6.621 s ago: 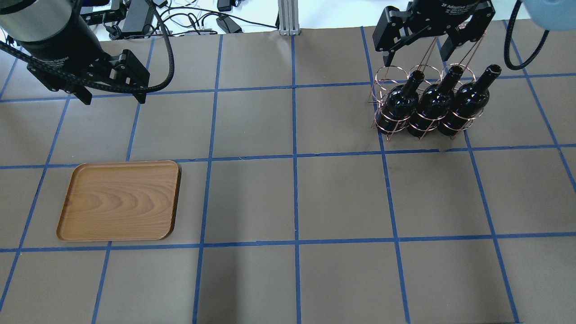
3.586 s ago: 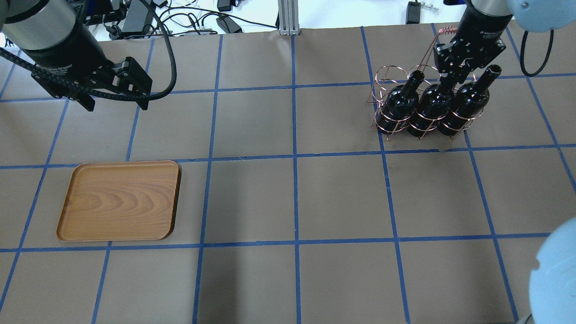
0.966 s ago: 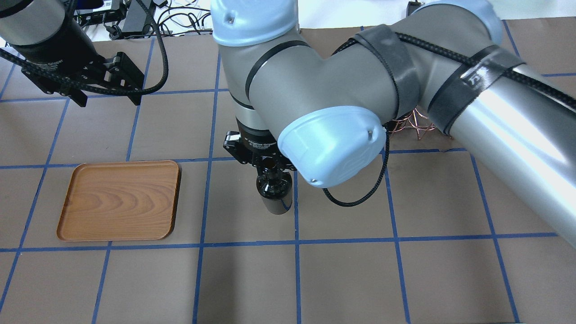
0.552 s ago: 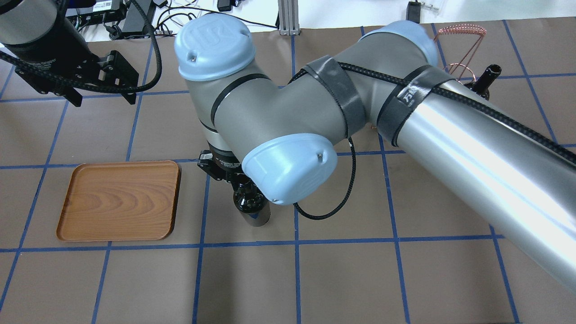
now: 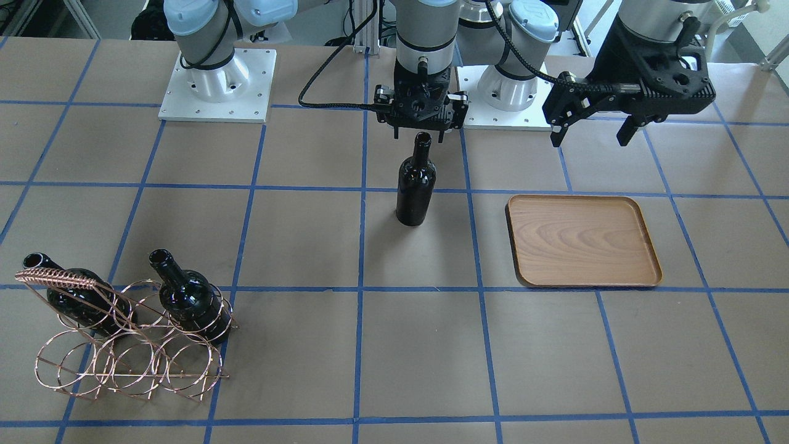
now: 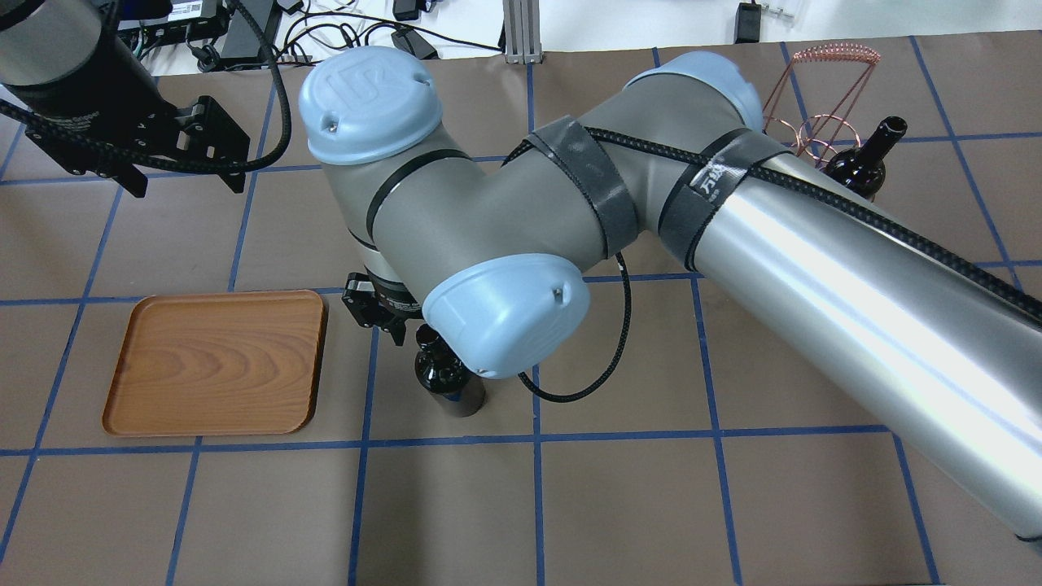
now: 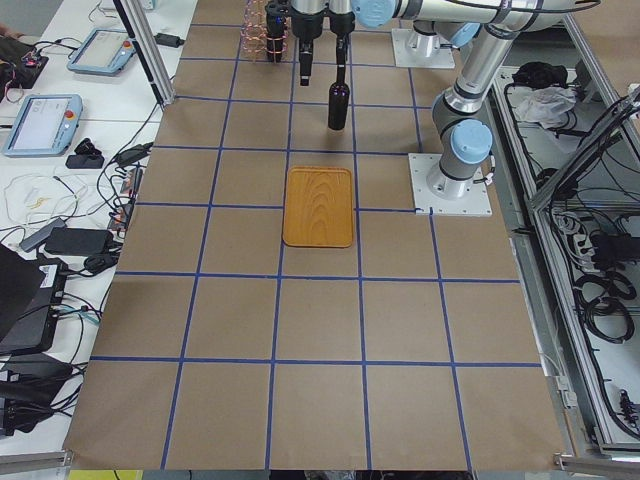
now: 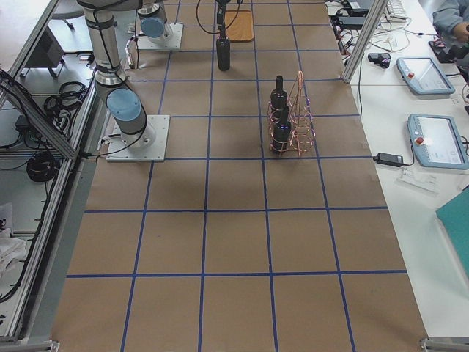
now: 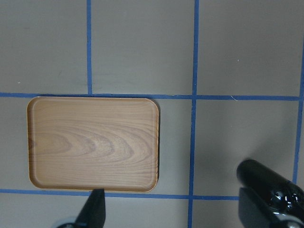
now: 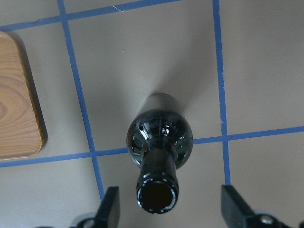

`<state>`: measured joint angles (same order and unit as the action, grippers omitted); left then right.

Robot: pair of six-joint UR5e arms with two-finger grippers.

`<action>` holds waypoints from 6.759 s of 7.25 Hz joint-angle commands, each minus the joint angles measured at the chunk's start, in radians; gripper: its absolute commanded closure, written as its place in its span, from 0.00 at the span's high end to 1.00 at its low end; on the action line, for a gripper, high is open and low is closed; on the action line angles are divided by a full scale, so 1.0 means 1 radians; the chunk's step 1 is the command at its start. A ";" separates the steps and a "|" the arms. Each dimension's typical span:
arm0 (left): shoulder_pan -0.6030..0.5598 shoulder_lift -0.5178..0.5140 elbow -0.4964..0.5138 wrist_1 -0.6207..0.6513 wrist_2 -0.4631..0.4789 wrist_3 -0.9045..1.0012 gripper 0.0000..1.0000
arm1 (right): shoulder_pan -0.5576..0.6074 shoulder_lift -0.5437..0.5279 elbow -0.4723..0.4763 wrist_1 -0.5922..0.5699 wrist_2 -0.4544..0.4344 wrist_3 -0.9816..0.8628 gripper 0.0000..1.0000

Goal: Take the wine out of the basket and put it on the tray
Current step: 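Set the bottle upright on the table and open the right gripper, then move the left gripper over the standing bottle while the right arm withdraws, then lower the left gripper and close it on the bottle neck, then lift the bottle with the left gripper and carry it over the tray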

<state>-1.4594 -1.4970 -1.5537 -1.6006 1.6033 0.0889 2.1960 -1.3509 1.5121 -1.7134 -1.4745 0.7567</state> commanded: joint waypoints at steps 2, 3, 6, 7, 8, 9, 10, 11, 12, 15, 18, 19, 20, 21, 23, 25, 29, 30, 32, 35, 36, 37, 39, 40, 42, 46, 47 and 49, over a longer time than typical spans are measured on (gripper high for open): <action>0.001 0.001 0.000 0.001 0.000 0.000 1.00 | -0.141 -0.104 -0.019 0.044 -0.038 -0.149 1.00; 0.002 -0.005 -0.003 -0.007 0.001 0.006 1.00 | -0.227 -0.149 -0.018 0.081 -0.043 -0.286 1.00; -0.117 0.004 -0.032 -0.016 -0.002 -0.027 1.00 | -0.450 -0.256 -0.018 0.172 -0.046 -0.574 1.00; -0.186 0.003 -0.043 -0.016 -0.003 -0.069 1.00 | -0.485 -0.273 -0.019 0.187 -0.049 -0.583 1.00; -0.240 0.012 -0.074 -0.016 -0.040 -0.071 1.00 | -0.490 -0.278 -0.018 0.192 -0.050 -0.637 1.00; -0.287 0.012 -0.110 -0.013 -0.063 -0.072 1.00 | -0.490 -0.280 -0.018 0.198 -0.052 -0.666 1.00; -0.333 0.000 -0.144 -0.001 -0.063 -0.092 1.00 | -0.493 -0.280 -0.019 0.198 -0.055 -0.692 1.00; -0.388 -0.012 -0.167 0.031 -0.065 -0.119 1.00 | -0.504 -0.280 -0.024 0.193 -0.053 -0.718 1.00; -0.413 -0.017 -0.196 0.045 -0.069 -0.103 0.98 | -0.528 -0.281 -0.029 0.199 -0.061 -0.753 1.00; -0.423 -0.029 -0.272 0.123 -0.117 -0.085 0.97 | -0.536 -0.303 -0.024 0.235 -0.087 -0.760 1.00; -0.423 -0.051 -0.299 0.143 -0.109 -0.048 0.94 | -0.536 -0.304 -0.021 0.235 -0.089 -0.760 1.00; -0.420 -0.061 -0.307 0.146 -0.105 -0.038 0.92 | -0.536 -0.304 -0.021 0.235 -0.087 -0.760 1.00; -0.420 -0.068 -0.306 0.149 -0.105 -0.029 0.87 | -0.536 -0.304 -0.021 0.235 -0.087 -0.760 1.00; -0.417 -0.071 -0.304 0.149 -0.105 -0.028 0.78 | -0.536 -0.304 -0.021 0.235 -0.087 -0.760 1.00; -0.415 -0.077 -0.296 0.159 -0.108 -0.028 0.72 | -0.535 -0.304 -0.021 0.236 -0.087 -0.760 1.00; -0.415 -0.077 -0.298 0.159 -0.108 -0.028 0.66 | -0.535 -0.304 -0.020 0.235 -0.079 -0.752 1.00; -0.415 -0.078 -0.298 0.157 -0.109 -0.023 0.21 | -0.536 -0.303 -0.023 0.244 -0.078 -0.685 1.00; -0.415 -0.080 -0.296 0.157 -0.111 -0.021 0.00 | -0.538 -0.301 -0.030 0.270 -0.076 -0.645 1.00; -0.415 -0.078 -0.290 0.159 -0.109 -0.018 0.00 | -0.547 -0.284 -0.061 0.273 -0.076 -0.645 1.00; -0.362 -0.066 -0.180 0.064 -0.058 0.006 0.00 | -0.575 -0.219 -0.156 0.324 -0.073 -0.648 1.00; -0.293 -0.051 -0.143 0.010 0.029 0.096 0.00 | -0.575 -0.206 -0.171 0.325 -0.072 -0.648 1.00; -0.201 -0.040 -0.135 0.010 0.044 0.121 0.00 | -0.578 -0.206 -0.171 0.327 -0.075 -0.655 1.00; -0.014 -0.034 -0.140 0.019 0.041 0.223 0.00 | -0.578 -0.206 -0.168 0.328 -0.072 -0.655 1.00; 0.099 -0.035 -0.144 0.021 0.040 0.300 0.00 | -0.578 -0.206 -0.167 0.328 -0.072 -0.655 1.00; 0.264 -0.057 -0.155 0.036 0.036 0.457 0.00 | -0.575 -0.209 -0.164 0.333 -0.072 -0.655 1.00; 0.312 -0.094 -0.213 0.108 0.061 0.500 0.00 | -0.570 -0.215 -0.161 0.334 -0.076 -0.655 1.00; 0.312 -0.107 -0.213 0.108 0.061 0.500 0.00 | -0.570 -0.217 -0.161 0.334 -0.075 -0.655 1.00; 0.310 -0.118 -0.213 0.106 0.064 0.500 0.00 | -0.568 -0.217 -0.159 0.334 -0.073 -0.655 1.00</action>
<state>-1.1481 -1.6087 -1.7665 -1.4935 1.6661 0.5893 1.6270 -1.5668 1.3524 -1.3791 -1.5492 0.1012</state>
